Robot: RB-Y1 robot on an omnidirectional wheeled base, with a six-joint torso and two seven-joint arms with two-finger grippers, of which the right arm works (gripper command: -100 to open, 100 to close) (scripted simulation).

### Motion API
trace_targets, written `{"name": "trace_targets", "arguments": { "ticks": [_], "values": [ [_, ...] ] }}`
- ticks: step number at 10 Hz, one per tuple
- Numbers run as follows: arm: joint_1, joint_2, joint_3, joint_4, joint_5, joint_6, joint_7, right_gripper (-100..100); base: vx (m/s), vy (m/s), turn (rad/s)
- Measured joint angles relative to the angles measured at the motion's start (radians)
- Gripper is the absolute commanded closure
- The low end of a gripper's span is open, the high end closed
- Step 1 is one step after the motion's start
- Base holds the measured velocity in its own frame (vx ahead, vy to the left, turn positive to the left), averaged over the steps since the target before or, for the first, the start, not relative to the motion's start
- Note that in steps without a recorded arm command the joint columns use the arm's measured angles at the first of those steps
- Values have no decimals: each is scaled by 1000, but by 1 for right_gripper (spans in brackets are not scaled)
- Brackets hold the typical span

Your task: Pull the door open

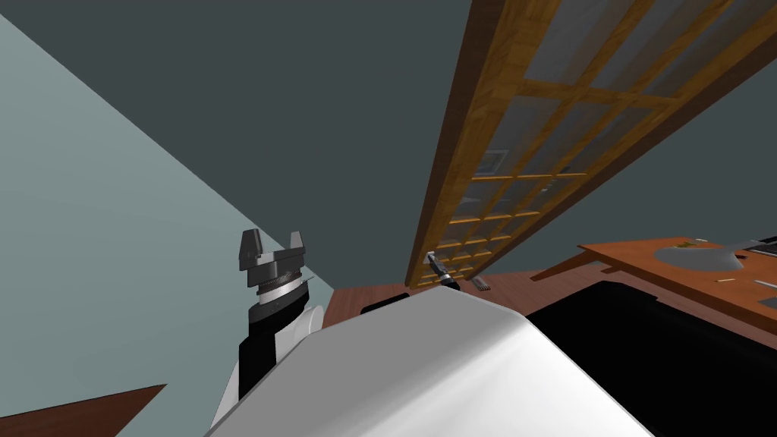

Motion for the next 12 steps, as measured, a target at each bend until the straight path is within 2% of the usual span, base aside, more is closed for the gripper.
{"name": "trace_targets", "arguments": {
  "ticks": [12],
  "values": [
    [-18,-3,37,1,-85,15,-294,100,-38,-17,43]
  ]
}}
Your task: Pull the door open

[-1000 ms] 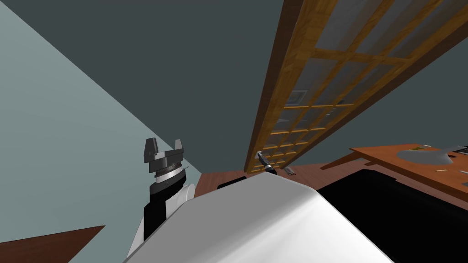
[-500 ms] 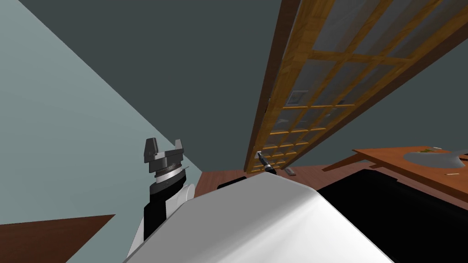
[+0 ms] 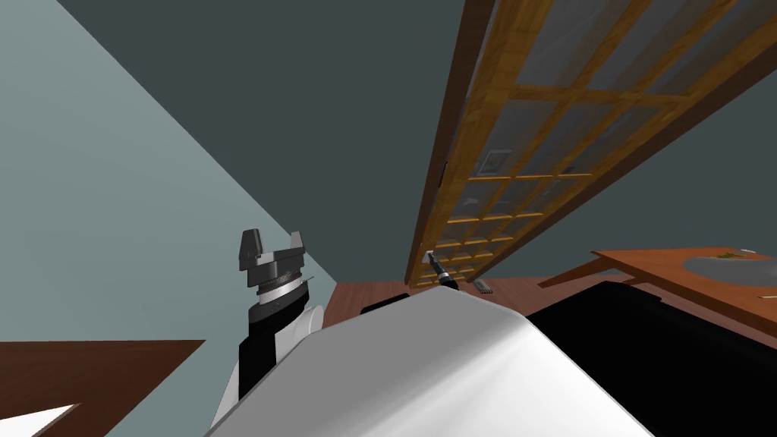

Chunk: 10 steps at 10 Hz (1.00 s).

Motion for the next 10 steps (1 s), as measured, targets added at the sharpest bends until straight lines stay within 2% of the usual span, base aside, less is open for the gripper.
{"name": "trace_targets", "arguments": {
  "ticks": [10],
  "values": [
    [-20,-5,32,10,-77,10,-237,100,-44,-18,47]
  ]
}}
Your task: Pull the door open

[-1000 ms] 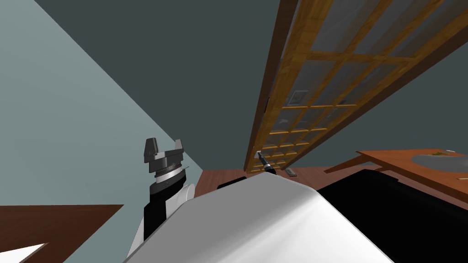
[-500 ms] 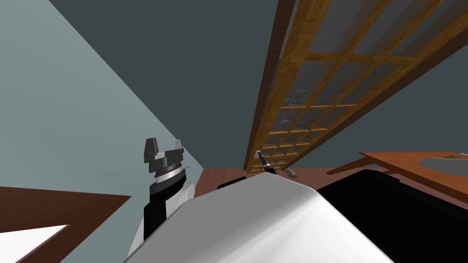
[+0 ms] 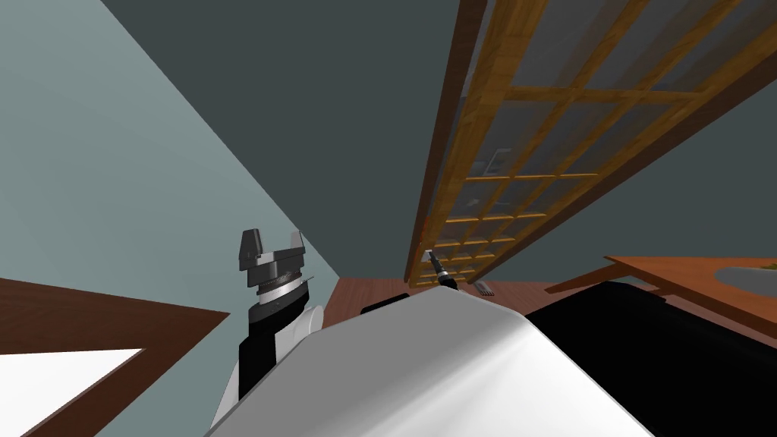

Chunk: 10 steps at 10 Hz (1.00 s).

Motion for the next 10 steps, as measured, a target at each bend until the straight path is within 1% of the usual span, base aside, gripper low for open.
{"name": "trace_targets", "arguments": {
  "ticks": [2,4,5,7,9,10],
  "values": [
    [5,2,8,-15,-14,11,-49,100,-42,-19,37],
    [-7,1,14,4,-29,5,-94,100,-37,-19,45],
    [-8,1,16,3,-34,7,-112,100,-40,-8,45],
    [-8,0,25,-6,-56,17,-165,100,-58,-21,60],
    [-15,-1,33,6,-72,14,-216,100,-41,-16,44],
    [-11,-1,35,-3,-77,21,-236,100,-50,-21,62]
  ]
}}
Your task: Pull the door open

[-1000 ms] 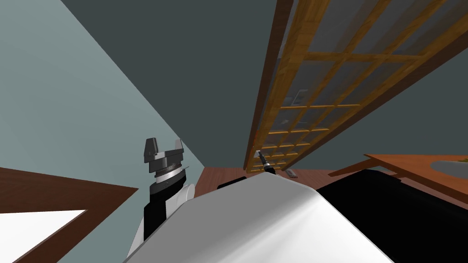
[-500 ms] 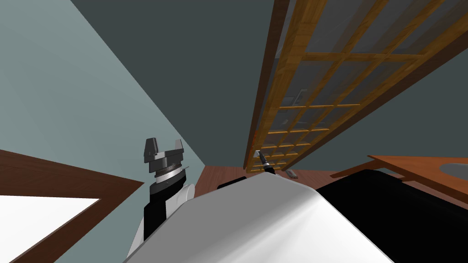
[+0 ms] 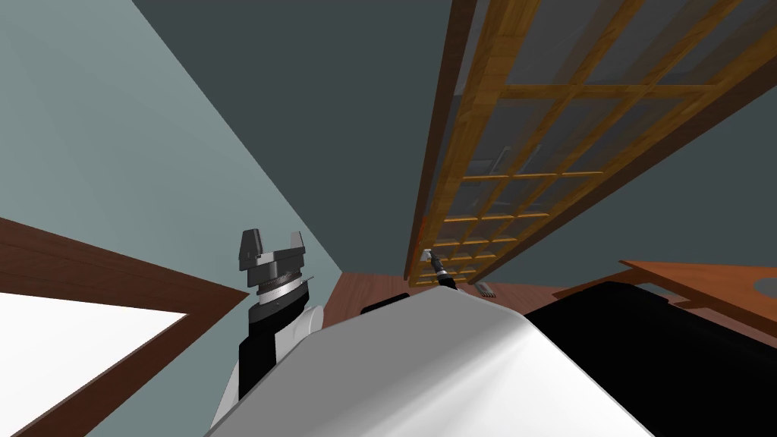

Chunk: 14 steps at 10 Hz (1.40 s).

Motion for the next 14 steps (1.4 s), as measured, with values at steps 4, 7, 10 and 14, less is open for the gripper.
{"name": "trace_targets", "arguments": {
  "ticks": [4,7,10,14],
  "values": [
    [-3,-2,16,-6,-37,14,-97,100,-51,-19,53],
    [-13,-1,27,12,-58,10,-168,100,-45,-13,39],
    [-5,-1,39,-11,-87,31,-243,100,-52,-17,69],
    [-25,0,55,22,-116,22,-335,100,-47,-14,41]
  ]
}}
